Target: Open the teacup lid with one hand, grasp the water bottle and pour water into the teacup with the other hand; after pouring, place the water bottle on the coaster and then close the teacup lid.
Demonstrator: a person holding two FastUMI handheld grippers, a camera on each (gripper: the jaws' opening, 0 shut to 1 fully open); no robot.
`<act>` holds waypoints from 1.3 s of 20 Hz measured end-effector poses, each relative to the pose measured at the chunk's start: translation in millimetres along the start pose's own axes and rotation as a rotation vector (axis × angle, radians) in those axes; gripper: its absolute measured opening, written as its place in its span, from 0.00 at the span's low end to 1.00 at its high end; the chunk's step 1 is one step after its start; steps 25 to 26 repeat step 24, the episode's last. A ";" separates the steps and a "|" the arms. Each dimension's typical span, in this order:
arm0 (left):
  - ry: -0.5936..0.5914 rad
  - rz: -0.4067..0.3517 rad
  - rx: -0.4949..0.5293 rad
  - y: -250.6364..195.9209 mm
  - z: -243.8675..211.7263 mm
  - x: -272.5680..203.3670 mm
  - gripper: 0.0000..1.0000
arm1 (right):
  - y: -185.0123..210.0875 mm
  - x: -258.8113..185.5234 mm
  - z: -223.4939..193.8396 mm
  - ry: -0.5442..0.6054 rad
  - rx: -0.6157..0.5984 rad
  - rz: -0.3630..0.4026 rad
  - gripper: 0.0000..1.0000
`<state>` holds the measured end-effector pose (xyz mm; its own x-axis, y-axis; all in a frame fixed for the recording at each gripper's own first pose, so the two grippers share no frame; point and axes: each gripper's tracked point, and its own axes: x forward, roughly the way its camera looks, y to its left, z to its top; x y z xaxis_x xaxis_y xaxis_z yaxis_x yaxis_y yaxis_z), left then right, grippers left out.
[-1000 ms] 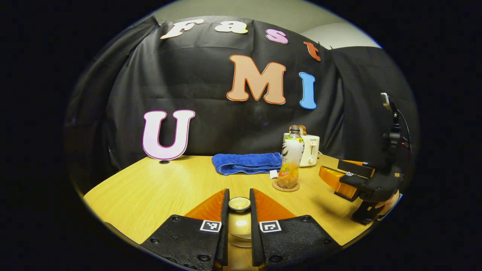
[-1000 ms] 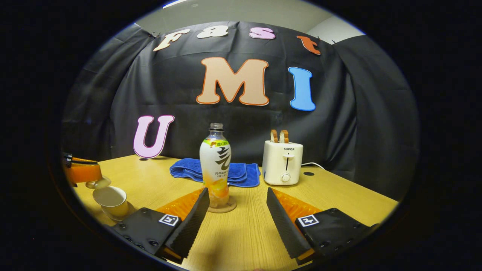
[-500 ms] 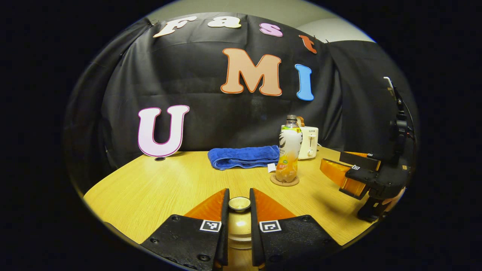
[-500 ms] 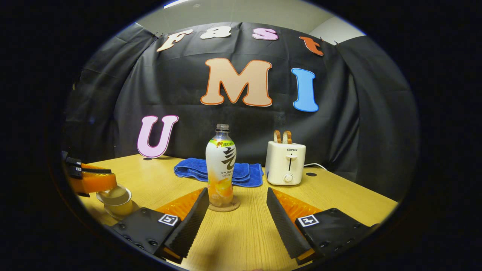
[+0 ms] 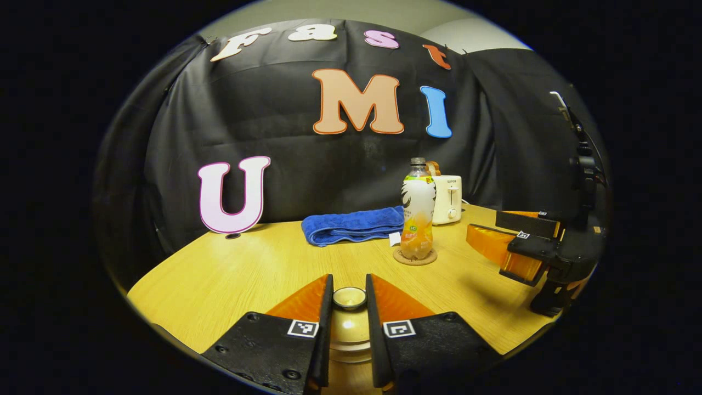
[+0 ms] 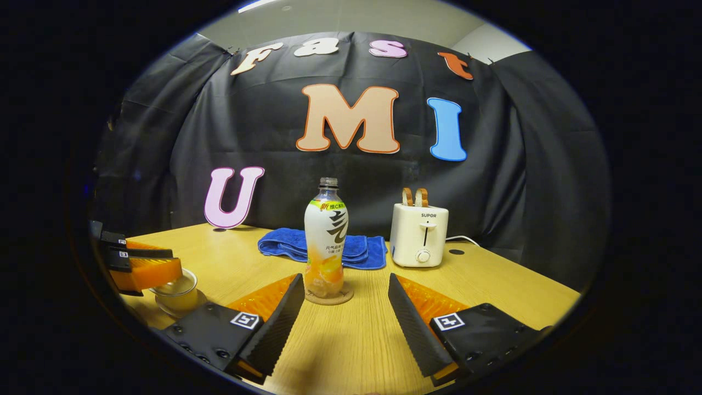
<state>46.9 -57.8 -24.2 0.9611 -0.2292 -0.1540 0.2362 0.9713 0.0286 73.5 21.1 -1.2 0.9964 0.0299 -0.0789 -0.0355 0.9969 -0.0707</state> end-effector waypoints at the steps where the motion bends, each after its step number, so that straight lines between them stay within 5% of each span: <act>1: -0.006 0.000 -0.001 0.0 0.1 -2.2 0.30 | 0.5 -0.5 0.0 0.001 0.003 0.002 0.98; 4: -0.034 0.008 0.002 -0.4 8.1 -5.5 0.46 | 2.4 -5.8 2.0 -0.005 0.009 0.006 0.94; 5: -0.046 0.013 0.006 -0.6 11.5 -6.5 0.52 | 2.5 -8.7 2.8 -0.009 0.013 0.007 1.00; 6: -0.059 0.018 0.008 -1.2 14.5 -7.8 0.65 | 3.9 -11.4 3.8 -0.012 0.017 0.008 0.94; 10: -0.119 0.046 0.002 -0.6 25.9 -16.3 0.95 | 5.8 -26.6 5.7 -0.024 0.025 0.014 1.00; 26: -0.175 0.089 -0.042 -0.9 23.7 -38.8 0.95 | 14.7 -62.6 3.0 -0.046 0.072 0.031 0.98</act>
